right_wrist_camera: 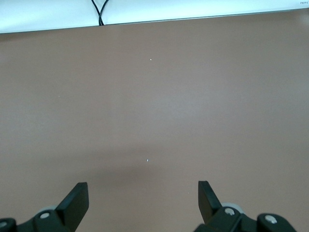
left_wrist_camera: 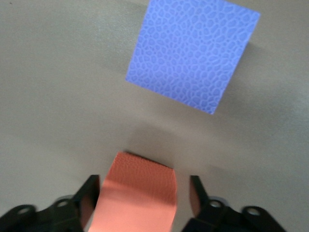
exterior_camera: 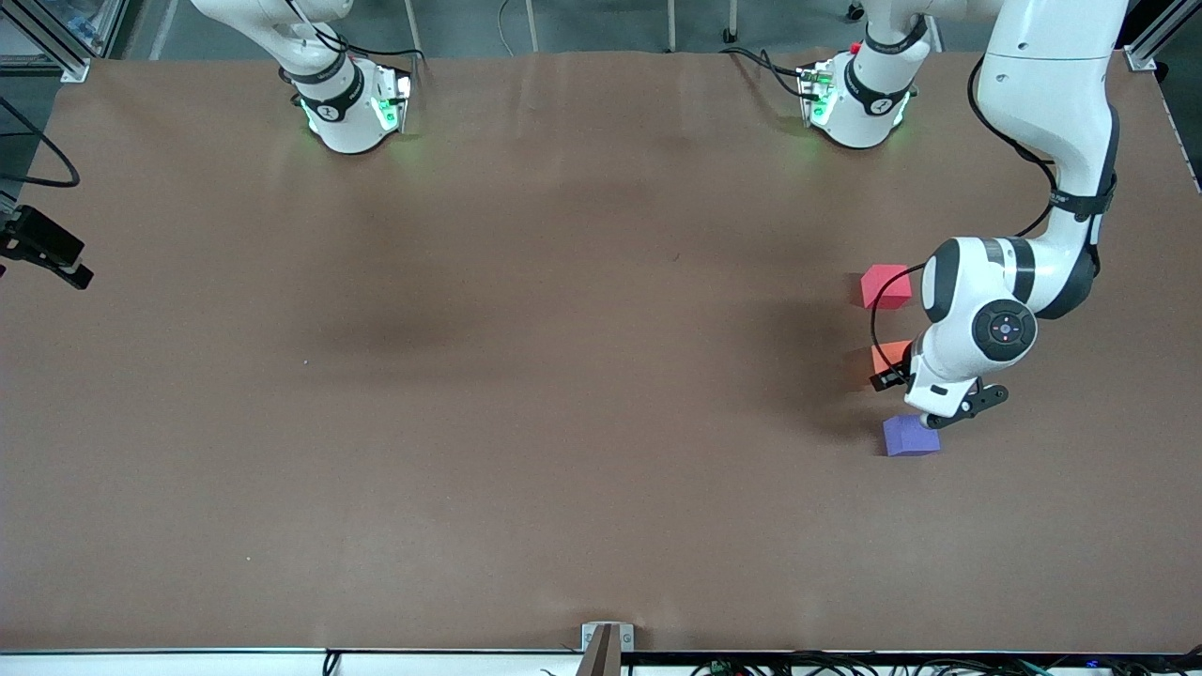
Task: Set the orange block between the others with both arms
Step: 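Lower the orange cube between the pink and purple cubes, then open the left gripper to release the orange cube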
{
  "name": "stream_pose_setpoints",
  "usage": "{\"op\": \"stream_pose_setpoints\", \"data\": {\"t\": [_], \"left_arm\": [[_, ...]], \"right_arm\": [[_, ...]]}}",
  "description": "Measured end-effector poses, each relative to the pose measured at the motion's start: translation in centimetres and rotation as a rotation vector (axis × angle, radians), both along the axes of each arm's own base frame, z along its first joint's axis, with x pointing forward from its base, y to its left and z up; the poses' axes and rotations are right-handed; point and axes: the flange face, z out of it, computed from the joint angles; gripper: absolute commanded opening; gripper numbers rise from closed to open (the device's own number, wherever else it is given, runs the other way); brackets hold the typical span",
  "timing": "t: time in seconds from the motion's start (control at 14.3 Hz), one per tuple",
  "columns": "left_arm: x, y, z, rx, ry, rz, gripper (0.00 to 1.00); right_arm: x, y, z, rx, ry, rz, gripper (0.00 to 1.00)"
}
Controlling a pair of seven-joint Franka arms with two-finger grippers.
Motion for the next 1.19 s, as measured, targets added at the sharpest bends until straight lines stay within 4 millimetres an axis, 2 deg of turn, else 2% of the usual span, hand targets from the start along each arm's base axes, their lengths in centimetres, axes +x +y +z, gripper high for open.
{"op": "stream_pose_setpoints", "data": {"t": [0.14, 0.28, 0.7, 0.91, 1.19], "left_arm": [[0.1, -0.3, 0.1, -0.002, -0.005, -0.004, 0.9], [0.3, -0.4, 0.6, -0.005, -0.017, -0.007, 0.96], [0.8, -1.8, 5.2, -0.03, -0.071, -0.026, 0.98], [0.5, -2.4, 5.7, -0.039, -0.063, -0.064, 0.98], [0.4, -2.4, 5.7, -0.047, -0.046, -0.144, 1.0]], "right_arm": [[0.0, 0.0, 0.1, 0.0, -0.003, 0.0, 1.0], [0.0, 0.0, 0.6, -0.001, -0.012, 0.0, 1.0], [0.0, 0.0, 1.1, -0.002, -0.021, 0.0, 1.0], [-0.1, 0.0, 1.1, -0.001, -0.016, 0.0, 1.0], [-0.1, 0.0, 1.0, -0.001, -0.014, 0.0, 1.0]]}}
